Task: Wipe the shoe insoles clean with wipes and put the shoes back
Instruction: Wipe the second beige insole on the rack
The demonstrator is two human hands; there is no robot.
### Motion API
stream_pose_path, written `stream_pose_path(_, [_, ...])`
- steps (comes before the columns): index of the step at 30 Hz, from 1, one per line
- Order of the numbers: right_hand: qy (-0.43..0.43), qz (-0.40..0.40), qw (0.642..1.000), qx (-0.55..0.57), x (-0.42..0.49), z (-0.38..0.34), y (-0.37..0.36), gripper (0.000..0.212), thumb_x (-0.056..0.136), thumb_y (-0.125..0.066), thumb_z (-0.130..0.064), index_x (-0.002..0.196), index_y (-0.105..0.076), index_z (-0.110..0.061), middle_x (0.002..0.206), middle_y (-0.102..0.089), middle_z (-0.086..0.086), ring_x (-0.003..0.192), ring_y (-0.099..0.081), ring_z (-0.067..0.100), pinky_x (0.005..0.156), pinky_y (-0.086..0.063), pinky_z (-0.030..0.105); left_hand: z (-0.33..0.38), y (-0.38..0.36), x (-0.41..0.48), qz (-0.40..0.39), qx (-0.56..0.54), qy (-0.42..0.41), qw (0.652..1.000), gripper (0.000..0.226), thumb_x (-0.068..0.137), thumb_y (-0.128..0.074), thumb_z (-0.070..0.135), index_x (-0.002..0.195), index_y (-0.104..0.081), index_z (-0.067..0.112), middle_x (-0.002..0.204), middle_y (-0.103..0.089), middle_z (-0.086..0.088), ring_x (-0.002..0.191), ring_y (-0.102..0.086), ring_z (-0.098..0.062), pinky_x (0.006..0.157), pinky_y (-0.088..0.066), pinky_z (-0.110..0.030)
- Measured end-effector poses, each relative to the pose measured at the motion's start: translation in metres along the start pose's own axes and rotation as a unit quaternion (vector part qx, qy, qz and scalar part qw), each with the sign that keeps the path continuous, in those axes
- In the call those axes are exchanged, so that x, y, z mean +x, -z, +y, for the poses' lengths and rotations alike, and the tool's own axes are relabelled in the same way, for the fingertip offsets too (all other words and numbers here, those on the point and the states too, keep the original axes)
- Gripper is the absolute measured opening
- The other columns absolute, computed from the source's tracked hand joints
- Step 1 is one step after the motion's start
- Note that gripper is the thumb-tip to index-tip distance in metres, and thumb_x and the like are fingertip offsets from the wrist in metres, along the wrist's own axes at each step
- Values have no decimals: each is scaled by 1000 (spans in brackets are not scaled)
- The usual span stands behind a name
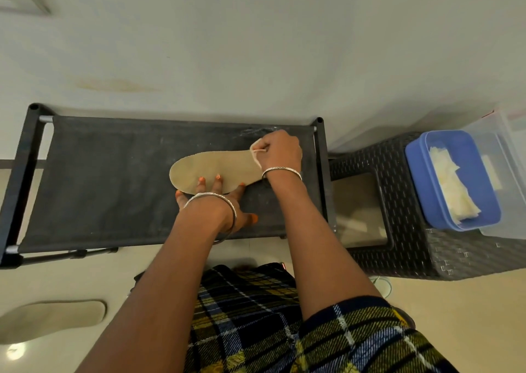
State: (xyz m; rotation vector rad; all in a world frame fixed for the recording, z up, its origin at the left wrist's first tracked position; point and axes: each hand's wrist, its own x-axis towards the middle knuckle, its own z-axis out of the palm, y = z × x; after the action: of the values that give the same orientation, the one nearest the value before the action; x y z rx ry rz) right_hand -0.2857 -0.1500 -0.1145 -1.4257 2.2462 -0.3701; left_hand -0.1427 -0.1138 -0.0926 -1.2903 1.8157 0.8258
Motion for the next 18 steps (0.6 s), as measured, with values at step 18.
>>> stream_pose_path(18, [-89,60,994,-8,4,26,12,19,86,-66,-13,95,-80,-23,100,-76,3,97,-69,27,79,-52,25,0,3,-4,-13,-4,-13,1000,81,90,-35,71,150,13,45,159,26,0,146,21,-32,114,-2,-67])
